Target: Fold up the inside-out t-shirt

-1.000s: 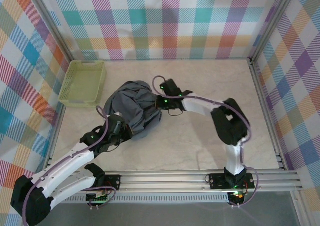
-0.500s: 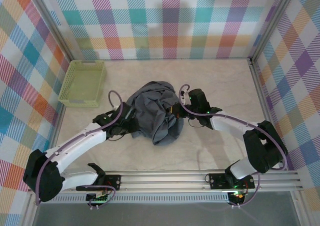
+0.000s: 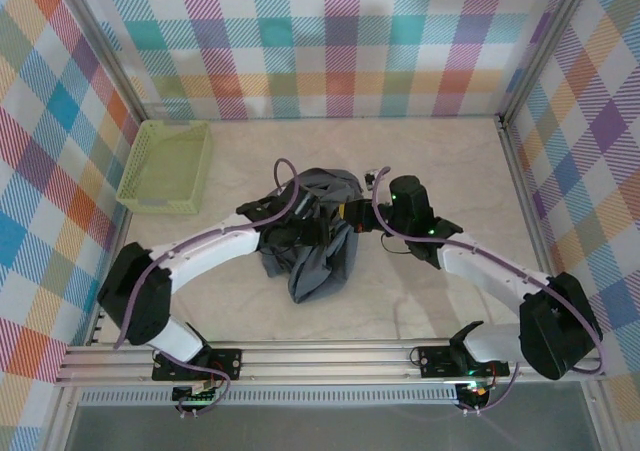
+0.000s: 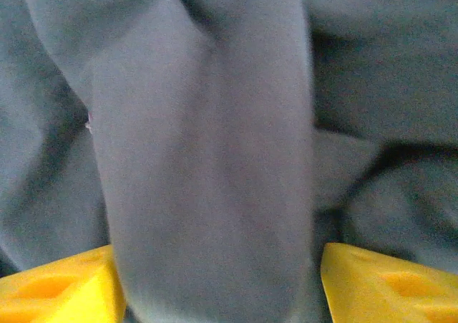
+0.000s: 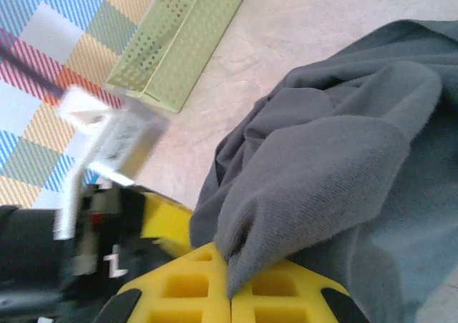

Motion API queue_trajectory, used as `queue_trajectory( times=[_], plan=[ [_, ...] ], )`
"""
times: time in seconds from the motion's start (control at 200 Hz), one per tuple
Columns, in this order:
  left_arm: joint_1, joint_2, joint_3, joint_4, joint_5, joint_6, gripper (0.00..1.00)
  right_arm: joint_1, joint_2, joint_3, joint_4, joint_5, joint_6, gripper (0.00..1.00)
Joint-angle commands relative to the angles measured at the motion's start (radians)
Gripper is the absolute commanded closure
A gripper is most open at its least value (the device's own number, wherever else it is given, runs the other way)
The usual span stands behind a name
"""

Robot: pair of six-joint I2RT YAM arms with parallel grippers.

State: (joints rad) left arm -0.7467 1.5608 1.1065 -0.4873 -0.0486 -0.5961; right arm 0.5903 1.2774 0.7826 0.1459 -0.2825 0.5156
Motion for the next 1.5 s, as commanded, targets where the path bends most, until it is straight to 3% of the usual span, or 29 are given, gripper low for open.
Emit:
queue_trajectory(
  times=[0.0, 0.07, 0.17, 0.345, 0.455, 0.53, 0.63, 0.675, 0.745, 0.825, 0.89, 1.07, 1.495],
  plan=[
    [0.006, 0.026, 0.031, -0.006, -0.083, 0.002, 0.50, 0.003, -0.063, 0.015, -0.019, -0.012, -0.061, 1.00],
    [0.038, 0.009, 0.002, 0.004, -0.094, 0.002, 0.74, -0.004, -0.109, 0.018, -0.050, 0.000, -0.091, 1.00],
    [0.097, -0.052, -0.042, 0.014, -0.082, 0.013, 1.00, -0.047, -0.173, 0.030, -0.100, -0.015, -0.106, 1.00],
    [0.169, -0.353, -0.192, 0.118, -0.057, 0.027, 1.00, -0.180, -0.249, 0.032, -0.146, -0.081, -0.091, 1.00],
    [0.193, -0.498, -0.277, 0.135, -0.049, -0.001, 1.00, -0.212, -0.279, 0.029, -0.163, -0.112, -0.088, 1.00],
    [0.211, -0.495, -0.318, 0.125, -0.026, -0.008, 1.00, -0.213, -0.296, 0.003, -0.143, -0.136, -0.079, 1.00],
    [0.262, -0.326, -0.285, -0.057, -0.091, -0.042, 1.00, -0.213, -0.302, -0.054, -0.081, -0.180, -0.053, 1.00],
    [0.293, -0.230, -0.257, -0.121, -0.078, -0.034, 0.94, -0.214, -0.292, -0.075, -0.037, -0.216, -0.029, 1.00],
    [0.288, -0.136, -0.222, -0.141, -0.051, 0.020, 0.67, -0.209, -0.271, -0.096, 0.018, -0.266, 0.001, 1.00],
    [0.193, -0.184, -0.190, -0.146, -0.133, 0.054, 0.37, -0.191, -0.258, -0.095, 0.025, -0.271, 0.003, 1.00],
    [0.100, -0.268, -0.166, -0.112, -0.181, 0.089, 0.26, -0.172, -0.256, -0.087, 0.015, -0.260, -0.011, 1.00],
    [-0.007, -0.326, -0.131, 0.079, -0.009, 0.142, 0.19, -0.142, -0.252, -0.072, 0.008, -0.244, -0.027, 1.00],
    [-0.108, -0.068, -0.021, 0.156, 0.049, 0.230, 0.23, -0.122, -0.269, -0.046, -0.042, -0.211, -0.035, 1.00]
  ],
)
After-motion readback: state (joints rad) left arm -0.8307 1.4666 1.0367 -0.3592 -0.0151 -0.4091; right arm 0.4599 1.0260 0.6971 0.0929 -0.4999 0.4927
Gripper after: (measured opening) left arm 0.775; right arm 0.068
